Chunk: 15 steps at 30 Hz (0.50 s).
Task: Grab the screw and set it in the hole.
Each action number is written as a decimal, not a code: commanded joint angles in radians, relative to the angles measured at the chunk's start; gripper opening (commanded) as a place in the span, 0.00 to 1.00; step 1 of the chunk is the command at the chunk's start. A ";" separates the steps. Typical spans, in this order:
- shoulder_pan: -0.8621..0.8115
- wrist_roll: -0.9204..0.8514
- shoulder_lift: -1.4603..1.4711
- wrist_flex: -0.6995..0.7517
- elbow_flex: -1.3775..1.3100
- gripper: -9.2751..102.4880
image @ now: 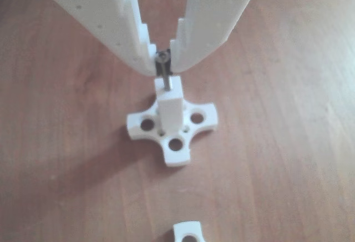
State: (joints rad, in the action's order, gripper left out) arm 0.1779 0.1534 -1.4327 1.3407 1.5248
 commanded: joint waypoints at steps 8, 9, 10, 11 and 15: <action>-0.006 0.020 -0.032 0.014 -0.043 0.11; -0.008 0.021 -0.034 0.014 -0.043 0.11; -0.009 0.023 -0.034 0.014 -0.043 0.12; -0.009 0.023 -0.034 0.014 -0.043 0.12; -0.011 0.026 -0.035 0.015 -0.043 0.13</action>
State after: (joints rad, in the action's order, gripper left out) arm 0.1779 0.1687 -1.4312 1.3484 1.5248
